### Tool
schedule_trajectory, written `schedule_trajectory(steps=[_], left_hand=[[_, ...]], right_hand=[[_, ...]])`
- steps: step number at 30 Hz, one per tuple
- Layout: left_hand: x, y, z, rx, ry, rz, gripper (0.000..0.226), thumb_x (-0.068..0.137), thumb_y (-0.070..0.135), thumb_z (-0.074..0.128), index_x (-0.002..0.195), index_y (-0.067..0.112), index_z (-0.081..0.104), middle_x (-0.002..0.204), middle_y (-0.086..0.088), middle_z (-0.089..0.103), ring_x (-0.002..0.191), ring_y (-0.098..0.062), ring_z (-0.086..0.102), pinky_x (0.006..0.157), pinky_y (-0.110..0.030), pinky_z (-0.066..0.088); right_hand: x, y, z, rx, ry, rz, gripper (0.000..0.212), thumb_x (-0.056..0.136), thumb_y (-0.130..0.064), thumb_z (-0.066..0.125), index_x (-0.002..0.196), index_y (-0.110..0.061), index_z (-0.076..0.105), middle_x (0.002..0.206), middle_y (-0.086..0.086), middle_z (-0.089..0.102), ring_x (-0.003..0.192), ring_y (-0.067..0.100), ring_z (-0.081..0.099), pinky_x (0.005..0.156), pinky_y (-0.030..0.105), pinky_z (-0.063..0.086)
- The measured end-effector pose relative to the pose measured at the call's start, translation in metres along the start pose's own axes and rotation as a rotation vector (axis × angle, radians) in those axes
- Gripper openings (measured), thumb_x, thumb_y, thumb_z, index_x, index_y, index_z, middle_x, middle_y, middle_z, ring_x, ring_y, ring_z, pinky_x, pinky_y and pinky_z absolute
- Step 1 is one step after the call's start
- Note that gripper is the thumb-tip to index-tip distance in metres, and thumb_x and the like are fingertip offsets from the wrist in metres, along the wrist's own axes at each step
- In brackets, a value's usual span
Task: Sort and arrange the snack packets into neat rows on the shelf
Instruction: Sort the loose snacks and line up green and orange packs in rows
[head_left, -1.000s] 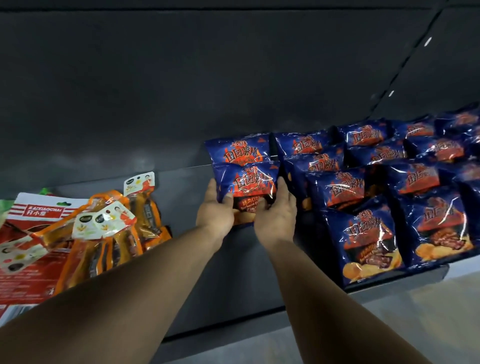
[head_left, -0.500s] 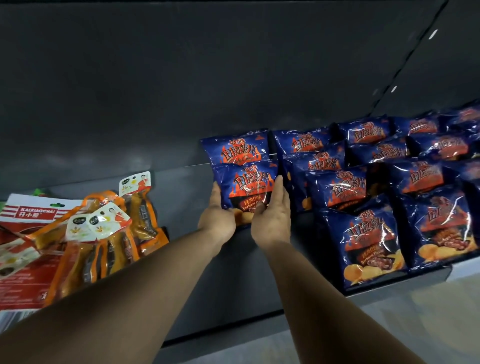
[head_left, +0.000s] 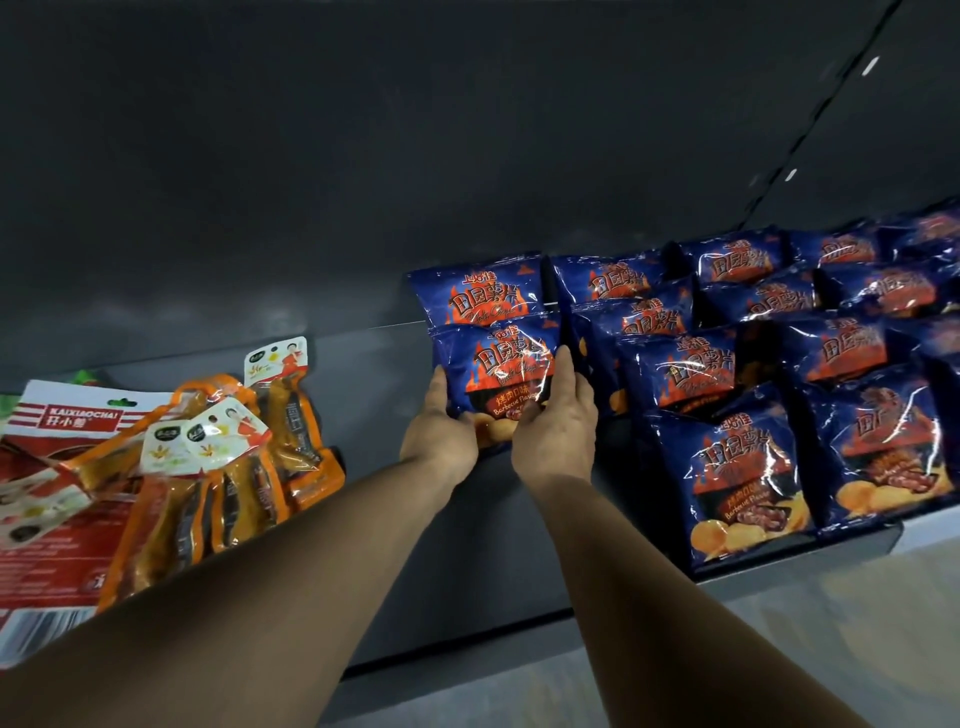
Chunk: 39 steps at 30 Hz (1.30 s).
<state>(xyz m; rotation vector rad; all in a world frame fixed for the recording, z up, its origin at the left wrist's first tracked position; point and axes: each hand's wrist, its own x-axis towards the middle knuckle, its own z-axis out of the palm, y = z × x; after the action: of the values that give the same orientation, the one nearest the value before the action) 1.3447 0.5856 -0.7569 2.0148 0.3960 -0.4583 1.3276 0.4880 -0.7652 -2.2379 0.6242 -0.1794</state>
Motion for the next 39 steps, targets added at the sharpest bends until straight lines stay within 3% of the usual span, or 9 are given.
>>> schedule_trajectory(steps=[4,8,13,15,19,22,28,34,39], left_hand=[[-0.003,0.000,-0.003,-0.086,0.014,0.013,0.061,0.099,0.020,0.043,0.149,0.042,0.015,0.117,0.005,0.056,0.088,-0.012,0.050,0.067,-0.022,0.042],[-0.013,0.003,-0.006,-0.108,0.022,0.007,0.059,0.100,0.024,0.043,0.150,0.039,0.015,0.131,-0.001,0.054,0.101,-0.018,0.053,0.078,-0.025,0.039],[-0.025,-0.002,-0.013,-0.037,0.023,-0.006,0.060,0.100,0.029,0.041,0.151,0.036,0.010,0.132,-0.007,0.055,0.091,-0.018,0.050,0.067,-0.024,0.038],[-0.028,-0.003,-0.016,-0.023,0.024,-0.012,0.060,0.100,0.029,0.041,0.151,0.035,0.011,0.133,-0.008,0.054,0.103,-0.023,0.054,0.069,-0.025,0.038],[-0.035,-0.001,-0.028,-0.052,0.032,0.002,0.059,0.099,0.031,0.043,0.151,0.033,0.015,0.136,-0.005,0.053,0.102,-0.018,0.057,0.073,-0.020,0.037],[-0.035,-0.003,-0.043,-0.048,0.051,0.013,0.059,0.099,0.033,0.042,0.152,0.028,0.016,0.141,-0.005,0.049,0.123,-0.023,0.049,0.080,-0.021,0.033],[-0.041,-0.013,-0.078,0.000,0.080,0.018,0.057,0.100,0.036,0.040,0.151,0.021,0.021,0.153,-0.006,0.033,0.136,-0.027,0.037,0.101,-0.027,0.035],[-0.052,-0.028,-0.133,0.056,0.190,0.061,0.051,0.099,0.035,0.039,0.146,0.016,0.032,0.139,-0.011,0.050,0.124,-0.031,0.048,0.094,-0.029,0.039],[-0.057,-0.057,-0.196,0.098,0.313,0.005,0.055,0.098,0.038,0.040,0.147,0.015,0.031,0.143,-0.016,0.045,0.128,-0.035,0.045,0.106,-0.035,0.036]], right_hand=[[-0.002,-0.003,-0.002,0.029,-0.007,0.022,0.068,0.096,-0.008,0.046,0.153,-0.023,0.010,0.157,0.006,0.016,0.143,0.023,0.017,0.116,0.038,0.023],[-0.004,-0.004,-0.004,0.054,-0.006,0.037,0.072,0.094,-0.006,0.048,0.153,-0.023,0.010,0.158,0.005,0.013,0.144,0.024,0.016,0.115,0.039,0.025],[-0.009,-0.009,-0.010,0.053,0.055,0.031,0.068,0.093,-0.008,0.048,0.152,-0.021,0.016,0.156,0.007,0.019,0.141,0.026,0.021,0.113,0.038,0.027],[-0.011,-0.014,-0.013,0.029,0.092,0.022,0.064,0.092,-0.009,0.049,0.149,-0.018,0.023,0.151,0.007,0.027,0.137,0.026,0.027,0.110,0.036,0.028],[-0.019,-0.032,-0.008,0.013,0.150,-0.033,0.039,0.091,-0.018,0.055,0.130,-0.012,0.050,0.130,0.011,0.045,0.120,0.029,0.042,0.098,0.039,0.038],[-0.028,-0.046,-0.001,0.014,0.074,-0.062,0.021,0.091,-0.024,0.056,0.105,-0.010,0.062,0.113,0.008,0.056,0.105,0.028,0.053,0.087,0.035,0.044],[-0.053,-0.074,0.008,-0.019,-0.082,-0.105,0.027,0.093,-0.034,0.055,0.076,-0.013,0.058,0.090,0.013,0.069,0.091,0.031,0.061,0.074,0.030,0.043],[-0.082,-0.114,0.024,-0.067,-0.185,-0.139,0.029,0.092,-0.040,0.055,0.099,-0.013,0.063,0.108,0.009,0.067,0.109,0.027,0.057,0.084,0.027,0.042],[-0.120,-0.153,0.058,-0.062,-0.274,-0.197,0.036,0.090,-0.041,0.058,0.113,-0.014,0.059,0.122,0.007,0.061,0.117,0.025,0.053,0.094,0.028,0.040]])
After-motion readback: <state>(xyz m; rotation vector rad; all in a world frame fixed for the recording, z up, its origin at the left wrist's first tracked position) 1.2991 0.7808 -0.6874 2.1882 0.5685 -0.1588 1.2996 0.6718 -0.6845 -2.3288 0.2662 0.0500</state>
